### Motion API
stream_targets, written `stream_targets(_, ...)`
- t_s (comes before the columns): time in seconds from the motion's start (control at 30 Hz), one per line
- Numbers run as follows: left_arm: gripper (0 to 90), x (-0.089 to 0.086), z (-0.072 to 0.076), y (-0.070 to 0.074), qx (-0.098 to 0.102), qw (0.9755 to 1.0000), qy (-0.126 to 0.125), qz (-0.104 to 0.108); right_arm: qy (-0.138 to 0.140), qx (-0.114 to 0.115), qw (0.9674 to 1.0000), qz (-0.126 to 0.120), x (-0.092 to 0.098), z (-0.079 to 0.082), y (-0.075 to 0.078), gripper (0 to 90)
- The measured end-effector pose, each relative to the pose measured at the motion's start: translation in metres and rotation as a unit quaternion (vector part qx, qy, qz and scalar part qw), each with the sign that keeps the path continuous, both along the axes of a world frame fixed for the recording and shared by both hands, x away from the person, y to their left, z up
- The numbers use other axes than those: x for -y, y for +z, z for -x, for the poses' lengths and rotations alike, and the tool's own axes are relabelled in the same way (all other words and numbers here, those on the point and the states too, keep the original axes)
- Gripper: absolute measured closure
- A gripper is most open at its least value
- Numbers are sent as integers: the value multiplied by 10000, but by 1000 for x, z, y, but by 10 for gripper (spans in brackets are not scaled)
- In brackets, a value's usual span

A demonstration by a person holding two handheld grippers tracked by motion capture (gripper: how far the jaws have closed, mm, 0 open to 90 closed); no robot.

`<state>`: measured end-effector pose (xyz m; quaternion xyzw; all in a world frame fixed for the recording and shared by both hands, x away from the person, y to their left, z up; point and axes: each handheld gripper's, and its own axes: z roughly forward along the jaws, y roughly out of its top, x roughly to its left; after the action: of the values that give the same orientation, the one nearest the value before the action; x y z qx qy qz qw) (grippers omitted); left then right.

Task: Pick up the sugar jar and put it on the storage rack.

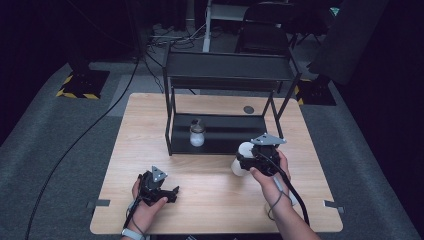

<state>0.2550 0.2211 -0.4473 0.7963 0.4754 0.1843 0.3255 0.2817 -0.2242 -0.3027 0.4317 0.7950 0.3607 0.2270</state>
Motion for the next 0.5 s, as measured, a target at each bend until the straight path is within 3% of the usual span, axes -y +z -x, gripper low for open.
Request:
stream_targets(0.37, 17, 0, 0, 0, 0, 10000, 0, 1, 105, 165, 9998, -39, 5, -3, 32, 339)
stream_targets(0.5, 17, 0, 0, 0, 0, 10000, -1, 1, 154, 122, 9997, -144, 8, -10, 40, 339)
